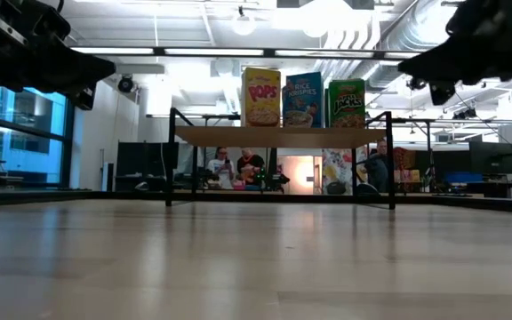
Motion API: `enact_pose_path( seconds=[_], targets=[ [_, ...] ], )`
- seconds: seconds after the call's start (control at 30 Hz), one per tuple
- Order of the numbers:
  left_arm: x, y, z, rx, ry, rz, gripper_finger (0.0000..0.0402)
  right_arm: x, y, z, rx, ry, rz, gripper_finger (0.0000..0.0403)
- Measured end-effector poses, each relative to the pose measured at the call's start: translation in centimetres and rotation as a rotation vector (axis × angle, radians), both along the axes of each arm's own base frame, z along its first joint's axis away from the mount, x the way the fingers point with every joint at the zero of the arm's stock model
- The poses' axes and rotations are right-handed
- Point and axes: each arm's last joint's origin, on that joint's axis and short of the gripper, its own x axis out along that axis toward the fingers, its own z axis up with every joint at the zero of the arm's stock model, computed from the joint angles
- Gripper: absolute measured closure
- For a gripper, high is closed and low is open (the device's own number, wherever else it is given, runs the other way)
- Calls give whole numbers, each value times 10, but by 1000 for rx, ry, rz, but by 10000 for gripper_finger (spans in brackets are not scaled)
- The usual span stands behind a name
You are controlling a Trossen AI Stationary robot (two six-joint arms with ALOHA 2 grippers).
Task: Stack cereal on shelf
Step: Return to Home Position
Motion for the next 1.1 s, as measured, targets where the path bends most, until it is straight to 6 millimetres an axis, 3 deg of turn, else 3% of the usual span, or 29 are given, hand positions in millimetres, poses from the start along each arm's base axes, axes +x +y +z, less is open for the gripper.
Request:
enact_pose_path(
  seconds=[0.27, 0.43, 0.63, 1.1],
  targets=[
    [0, 0, 0, 0, 0, 0, 401, -18, 0, -23, 2, -109, 24, 403],
    [0, 0, 0, -1, 0, 0, 401, -20, 0, -27, -16, -70, 48, 403],
    [0, 0, 0, -1, 0, 0, 401, -20, 5, -38, -170, 44, 204, 403],
    [0, 0, 0, -1, 1, 0, 401, -19, 4, -40, -128, 68, 173, 403]
  ],
)
